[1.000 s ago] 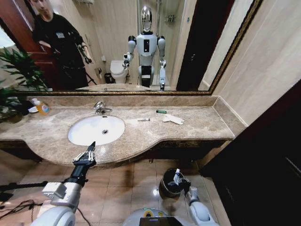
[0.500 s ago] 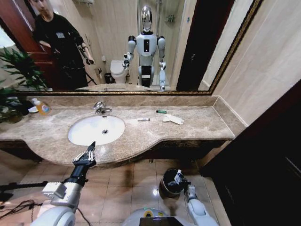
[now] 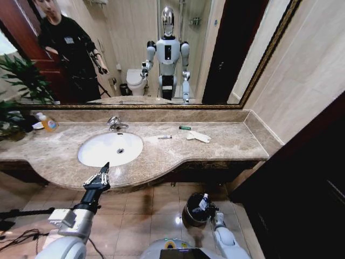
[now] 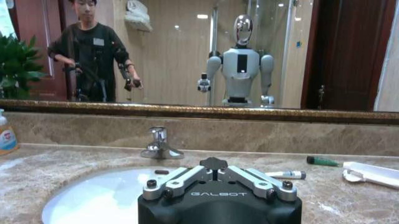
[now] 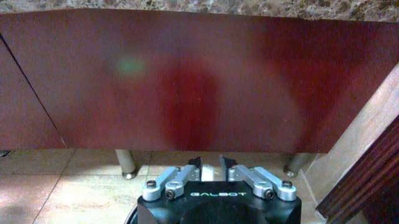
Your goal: Pick up the trash from the sink and place it in the trash bin.
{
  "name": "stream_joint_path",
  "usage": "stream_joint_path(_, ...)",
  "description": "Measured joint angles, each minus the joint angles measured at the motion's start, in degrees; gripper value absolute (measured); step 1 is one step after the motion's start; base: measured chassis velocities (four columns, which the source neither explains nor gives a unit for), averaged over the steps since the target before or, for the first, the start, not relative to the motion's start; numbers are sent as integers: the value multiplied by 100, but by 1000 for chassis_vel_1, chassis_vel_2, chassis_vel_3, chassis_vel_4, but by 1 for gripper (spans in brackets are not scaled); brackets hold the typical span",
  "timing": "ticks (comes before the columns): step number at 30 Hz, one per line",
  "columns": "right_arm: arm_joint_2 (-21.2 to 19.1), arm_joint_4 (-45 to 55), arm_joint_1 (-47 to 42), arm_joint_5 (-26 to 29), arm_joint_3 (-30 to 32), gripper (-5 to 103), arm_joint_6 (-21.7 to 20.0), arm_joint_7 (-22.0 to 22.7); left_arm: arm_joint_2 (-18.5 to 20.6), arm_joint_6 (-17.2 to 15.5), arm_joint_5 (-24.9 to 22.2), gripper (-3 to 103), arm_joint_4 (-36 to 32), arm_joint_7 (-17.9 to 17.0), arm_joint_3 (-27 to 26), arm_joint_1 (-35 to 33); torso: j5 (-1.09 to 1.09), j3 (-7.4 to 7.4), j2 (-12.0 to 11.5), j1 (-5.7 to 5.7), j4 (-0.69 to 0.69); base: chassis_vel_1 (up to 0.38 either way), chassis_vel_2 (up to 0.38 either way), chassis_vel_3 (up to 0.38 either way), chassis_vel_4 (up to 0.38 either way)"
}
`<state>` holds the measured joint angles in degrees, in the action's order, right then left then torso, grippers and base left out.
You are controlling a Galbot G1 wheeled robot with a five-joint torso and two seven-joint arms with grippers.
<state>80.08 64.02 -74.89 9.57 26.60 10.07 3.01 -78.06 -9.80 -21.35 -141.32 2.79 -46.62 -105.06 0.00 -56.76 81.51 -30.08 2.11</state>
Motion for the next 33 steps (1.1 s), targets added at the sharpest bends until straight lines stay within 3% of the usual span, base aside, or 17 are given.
stream_joint_path(5, -2, 24, -10, -72, -4, 41, 23, 2, 0, 0, 0, 0, 0, 0, 0, 0, 0, 0, 0, 0, 0, 0, 0, 0, 0)
stream_joint_path(7, -2, 38, -16, -86, -5, 41, 25, 3, 0, 0, 0, 0, 1, 0, 0, 0, 0, 0, 0, 0, 0, 0, 0, 0, 0)
stream_joint_path(8, 3, 66, -30, -106, -8, 51, 28, 5, 0, 0, 0, 0, 0, 0, 0, 0, 0, 0, 0, 0, 0, 0, 0, 0, 0)
stream_joint_path(11, 13, 100, -67, -142, -8, 57, 31, 7, 0, 0, 0, 0, 0, 0, 0, 0, 0, 0, 0, 0, 0, 0, 0, 0, 0)
stream_joint_path(16, 16, 115, -121, -270, -9, 79, 72, 8, 0, 0, 0, 0, 0, 0, 0, 0, 0, 0, 0, 0, 0, 0, 0, 0, 0)
stream_joint_path(17, 16, 115, -121, -270, -9, 79, 72, 8, 0, 0, 0, 0, 0, 0, 0, 0, 0, 0, 0, 0, 0, 0, 0, 0, 0)
stream_joint_path(19, 54, 174, -149, -306, -11, 99, 76, 9, 0, 0, 0, 0, 0, 0, 0, 0, 0, 0, 0, 0, 0, 0, 0, 0, 0)
stream_joint_path(33, 24, 583, -358, -318, 2, 100, -8, 68, 0, 0, 0, 0, 0, 0, 0, 0, 0, 0, 0, 0, 0, 0, 0, 0, 0)
